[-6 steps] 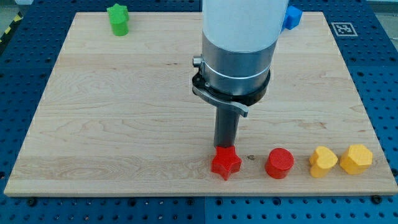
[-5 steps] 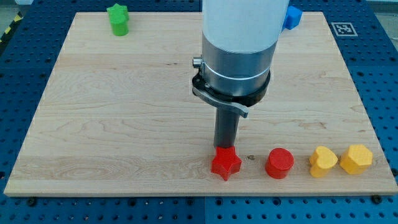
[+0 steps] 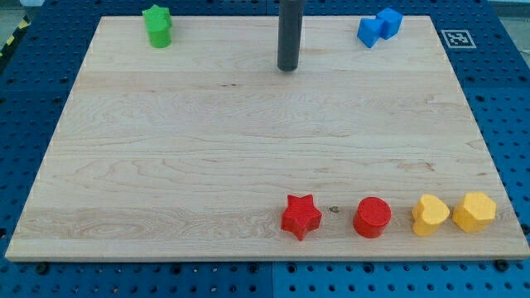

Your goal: Move your arm to the top center

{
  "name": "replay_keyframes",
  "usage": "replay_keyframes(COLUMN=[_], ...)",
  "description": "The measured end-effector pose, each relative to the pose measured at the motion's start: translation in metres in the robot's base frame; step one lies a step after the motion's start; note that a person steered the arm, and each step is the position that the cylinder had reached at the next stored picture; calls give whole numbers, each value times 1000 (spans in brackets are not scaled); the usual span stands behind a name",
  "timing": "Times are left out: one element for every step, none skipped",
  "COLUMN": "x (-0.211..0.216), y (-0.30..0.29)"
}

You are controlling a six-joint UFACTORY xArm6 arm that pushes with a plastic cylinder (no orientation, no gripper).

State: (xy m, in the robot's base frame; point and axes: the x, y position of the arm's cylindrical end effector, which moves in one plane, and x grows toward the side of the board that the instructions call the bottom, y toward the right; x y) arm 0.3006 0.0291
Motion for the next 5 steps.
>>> replay_keyframes(x=[-27, -52, -43, -42, -45], y=[-16, -39, -40, -39, -42])
